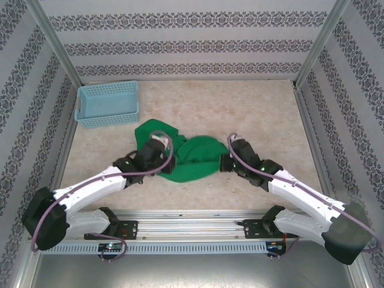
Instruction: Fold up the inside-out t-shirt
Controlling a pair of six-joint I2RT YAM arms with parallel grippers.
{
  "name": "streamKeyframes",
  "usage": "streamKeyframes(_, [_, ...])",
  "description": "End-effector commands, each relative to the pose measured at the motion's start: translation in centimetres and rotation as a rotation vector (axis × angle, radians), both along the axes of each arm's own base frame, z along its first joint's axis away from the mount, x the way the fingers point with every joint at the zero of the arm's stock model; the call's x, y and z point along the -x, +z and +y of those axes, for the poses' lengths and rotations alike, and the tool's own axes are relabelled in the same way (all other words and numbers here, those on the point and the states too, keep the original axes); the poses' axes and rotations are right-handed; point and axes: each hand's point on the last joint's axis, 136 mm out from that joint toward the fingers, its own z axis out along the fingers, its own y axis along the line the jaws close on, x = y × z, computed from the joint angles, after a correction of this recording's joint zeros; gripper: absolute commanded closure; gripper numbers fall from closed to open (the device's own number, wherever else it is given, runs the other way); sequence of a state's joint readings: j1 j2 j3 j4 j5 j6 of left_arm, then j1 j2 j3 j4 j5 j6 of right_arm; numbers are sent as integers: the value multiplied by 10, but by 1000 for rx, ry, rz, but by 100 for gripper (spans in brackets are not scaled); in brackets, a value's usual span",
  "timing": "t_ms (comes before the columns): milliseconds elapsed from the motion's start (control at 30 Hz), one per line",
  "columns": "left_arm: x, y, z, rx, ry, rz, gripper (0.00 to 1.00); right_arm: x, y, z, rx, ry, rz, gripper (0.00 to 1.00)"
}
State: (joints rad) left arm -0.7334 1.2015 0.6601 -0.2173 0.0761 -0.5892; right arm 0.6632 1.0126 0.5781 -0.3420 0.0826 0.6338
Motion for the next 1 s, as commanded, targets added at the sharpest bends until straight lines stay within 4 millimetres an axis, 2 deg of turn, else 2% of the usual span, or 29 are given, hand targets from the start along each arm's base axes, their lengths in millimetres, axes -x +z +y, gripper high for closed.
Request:
streamKeyframes(0, [5,-7,-5,40,40,22,76,7,-11,-7,-95,-108,32,99])
streamKeyframes(33, [6,-9,-1,20,46,29,71,9,-14,-8,-93,-110,43,97])
streamKeyframes(100, [4,1,4,-7,52,3,54,11,-13,-9,-86,-102,49,86])
streamKeyframes(233, [-8,27,2,-50,33,-47,39,3,6,-10,-52,-94,6,65])
streamKeyframes(400, [-18,15,-10,-155,19,14,31,-2,16,-1,-25,-54,-16,54])
streamKeyframes(567, [-15,-5,-33,-183,-30,49,29,1,15,31,6,47,-37,42])
streamKeyframes(700, [-18,-27,-28,-222,19,81,33,-8,-4,44,60,70,-17,28])
streamKeyframes(800, [-21,-38,-23,-242,50,95,49,-24,-16,44,147,69,-36,23])
streamKeyframes(867, [-23,-44,-21,-240,63,105,58,-37,-21,44,190,59,-38,23])
streamKeyframes(967, [-27,-47,-17,-199,84,116,75,-55,-26,45,191,50,-26,38])
